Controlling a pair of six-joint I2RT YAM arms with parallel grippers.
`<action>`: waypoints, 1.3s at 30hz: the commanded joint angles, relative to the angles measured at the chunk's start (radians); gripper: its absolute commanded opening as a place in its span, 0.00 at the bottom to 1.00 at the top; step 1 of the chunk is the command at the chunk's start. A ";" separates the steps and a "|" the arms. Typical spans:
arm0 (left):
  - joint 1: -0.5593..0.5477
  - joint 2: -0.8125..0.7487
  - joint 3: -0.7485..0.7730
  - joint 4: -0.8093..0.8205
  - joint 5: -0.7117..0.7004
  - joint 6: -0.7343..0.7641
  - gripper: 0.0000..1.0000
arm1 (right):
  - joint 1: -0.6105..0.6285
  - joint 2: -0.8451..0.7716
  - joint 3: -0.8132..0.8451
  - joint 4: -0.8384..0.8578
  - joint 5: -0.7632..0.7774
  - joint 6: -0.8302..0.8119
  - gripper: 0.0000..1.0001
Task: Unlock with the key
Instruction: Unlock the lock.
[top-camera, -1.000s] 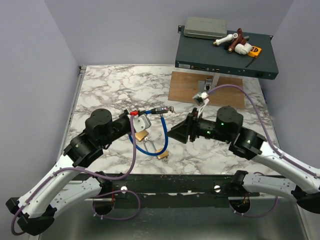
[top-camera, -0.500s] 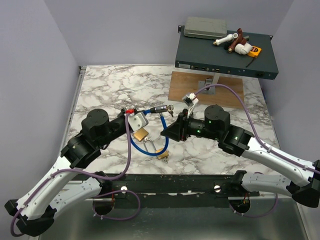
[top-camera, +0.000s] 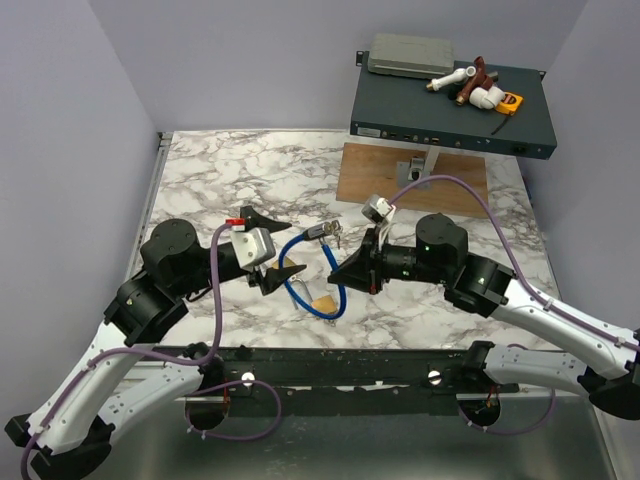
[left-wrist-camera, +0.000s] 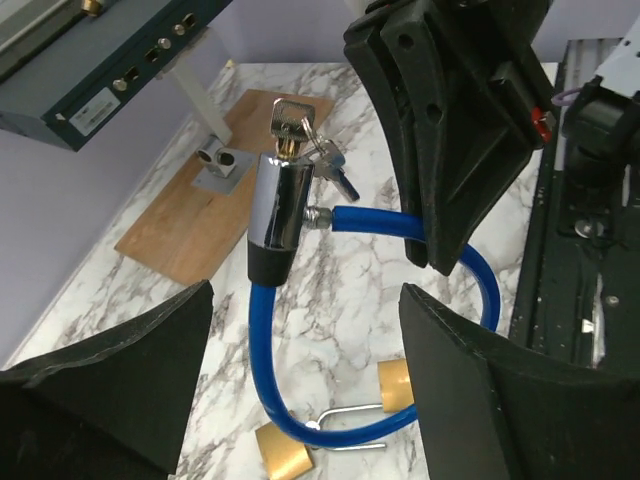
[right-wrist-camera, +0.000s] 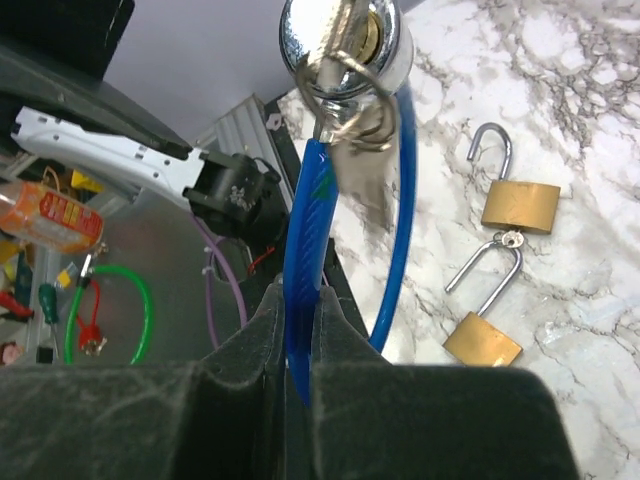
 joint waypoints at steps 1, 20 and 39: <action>0.033 0.032 0.058 -0.067 0.109 -0.053 0.75 | 0.003 -0.023 0.060 -0.013 -0.121 -0.102 0.01; 0.133 0.183 0.229 -0.249 0.531 0.007 0.04 | 0.003 -0.039 0.083 -0.026 -0.192 -0.121 0.01; 0.133 0.145 0.250 -0.357 0.439 0.174 0.00 | 0.002 -0.021 0.421 -0.341 -0.041 -0.126 0.39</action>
